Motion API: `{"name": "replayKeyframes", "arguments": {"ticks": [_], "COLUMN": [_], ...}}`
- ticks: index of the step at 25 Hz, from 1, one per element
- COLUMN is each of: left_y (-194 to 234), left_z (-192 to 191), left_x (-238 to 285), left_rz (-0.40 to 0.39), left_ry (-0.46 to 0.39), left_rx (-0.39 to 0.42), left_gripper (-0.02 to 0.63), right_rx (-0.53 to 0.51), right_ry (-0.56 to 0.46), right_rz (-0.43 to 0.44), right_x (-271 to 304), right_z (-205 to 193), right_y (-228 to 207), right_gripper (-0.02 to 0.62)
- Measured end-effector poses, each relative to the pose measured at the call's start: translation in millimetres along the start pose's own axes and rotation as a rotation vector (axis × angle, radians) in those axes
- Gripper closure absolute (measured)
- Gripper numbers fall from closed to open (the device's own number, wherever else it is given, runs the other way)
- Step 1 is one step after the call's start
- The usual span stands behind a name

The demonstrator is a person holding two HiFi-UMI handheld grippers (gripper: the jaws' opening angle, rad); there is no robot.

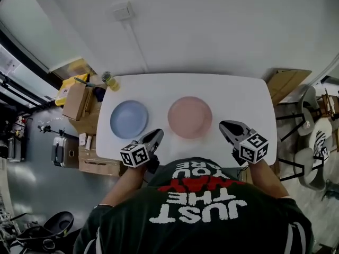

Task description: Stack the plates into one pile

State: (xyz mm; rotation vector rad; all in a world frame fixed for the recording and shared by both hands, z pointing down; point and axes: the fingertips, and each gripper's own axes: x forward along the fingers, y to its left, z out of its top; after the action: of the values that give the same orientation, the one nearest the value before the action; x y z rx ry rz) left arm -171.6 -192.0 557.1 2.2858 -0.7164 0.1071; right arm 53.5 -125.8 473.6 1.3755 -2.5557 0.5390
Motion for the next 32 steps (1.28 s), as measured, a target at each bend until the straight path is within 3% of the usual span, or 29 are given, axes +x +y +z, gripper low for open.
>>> {"name": "replayKeyframes", "arguments": {"ticks": [4,10,15,21,26,32], "left_y": [5,56,98,120,128,132], "left_z": [-23,-54,-71,-97,-109,-105], "left_x": [21,45,75,112,133,140], "left_rz": [0.056,0.119,0.108,0.147,0.154,0.237], "left_ry": [0.066,0.166,0.256,0.367,0.404,0.349], "left_rx": [-0.01,-0.085,-0.232,-0.288,-0.314,-0.417], "left_gripper": [0.566,0.561,0.472,0.419,0.422,0.549], "right_rx": [-0.025,-0.052,-0.035,-0.028,-0.016,0.014], "right_ry": [0.018,0.04,0.042,0.087,0.108,0.126], "right_rz": [0.056,0.028,-0.004,-0.026,-0.051,-0.076], "right_x": [-5,7,34,49,46,32], "right_z": [-3,-7,-3,-11,-20,-33], "right_y": [3,0,12,21,13,0], "right_gripper": [0.588,0.588,0.588,0.588,0.588,0.588]}}
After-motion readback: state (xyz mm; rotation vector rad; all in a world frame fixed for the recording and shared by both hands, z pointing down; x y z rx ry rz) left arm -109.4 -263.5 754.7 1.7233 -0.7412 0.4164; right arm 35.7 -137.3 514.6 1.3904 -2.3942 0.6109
